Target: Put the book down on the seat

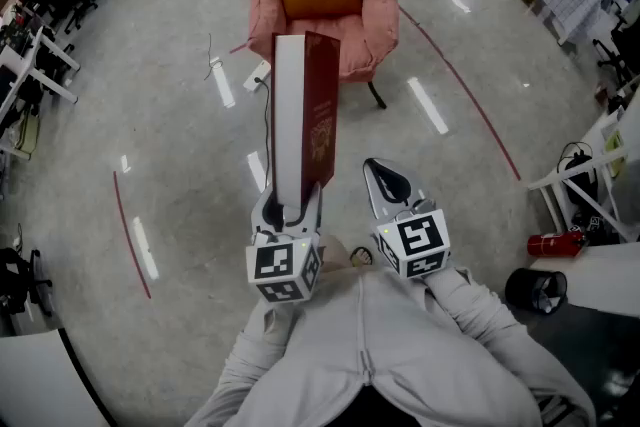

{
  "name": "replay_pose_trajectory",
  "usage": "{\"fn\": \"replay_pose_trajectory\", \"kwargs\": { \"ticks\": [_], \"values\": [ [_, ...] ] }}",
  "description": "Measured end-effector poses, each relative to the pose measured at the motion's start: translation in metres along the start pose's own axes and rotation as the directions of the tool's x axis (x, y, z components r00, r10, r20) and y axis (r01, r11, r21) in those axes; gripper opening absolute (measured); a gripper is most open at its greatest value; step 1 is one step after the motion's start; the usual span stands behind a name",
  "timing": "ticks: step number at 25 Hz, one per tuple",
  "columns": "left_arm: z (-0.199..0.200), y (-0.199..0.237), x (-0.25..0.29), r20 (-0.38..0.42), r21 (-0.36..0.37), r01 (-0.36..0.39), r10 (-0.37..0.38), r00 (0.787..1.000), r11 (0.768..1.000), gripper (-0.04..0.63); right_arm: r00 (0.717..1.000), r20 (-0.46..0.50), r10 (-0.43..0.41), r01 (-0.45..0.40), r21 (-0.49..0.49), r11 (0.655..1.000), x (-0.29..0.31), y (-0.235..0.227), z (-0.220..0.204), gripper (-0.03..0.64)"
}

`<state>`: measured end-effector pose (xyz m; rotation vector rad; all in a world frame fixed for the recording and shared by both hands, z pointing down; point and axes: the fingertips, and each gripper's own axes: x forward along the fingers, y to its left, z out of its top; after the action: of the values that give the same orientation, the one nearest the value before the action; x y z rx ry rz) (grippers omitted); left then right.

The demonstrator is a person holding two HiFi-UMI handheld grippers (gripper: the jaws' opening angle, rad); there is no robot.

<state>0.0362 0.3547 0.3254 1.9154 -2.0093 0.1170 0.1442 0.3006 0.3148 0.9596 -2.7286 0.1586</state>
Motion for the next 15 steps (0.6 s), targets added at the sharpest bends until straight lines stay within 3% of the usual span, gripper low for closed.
{"fn": "replay_pose_trajectory", "kwargs": {
  "ticks": [8, 15],
  "values": [
    [0.002, -0.023, 0.002, 0.010, -0.009, 0.035, -0.035, 0.999, 0.999, 0.245, 1.000, -0.001, -0.014, 0.014, 0.000, 1.000, -0.018, -0.010, -0.002, -0.002],
    [-0.002, -0.031, 0.006, 0.001, -0.023, 0.045, -0.045, 0.999, 0.999, 0.245, 1.000, 0.024, 0.001, -0.002, 0.057, 0.998, -0.026, -0.018, -0.004, 0.000]
  ]
}}
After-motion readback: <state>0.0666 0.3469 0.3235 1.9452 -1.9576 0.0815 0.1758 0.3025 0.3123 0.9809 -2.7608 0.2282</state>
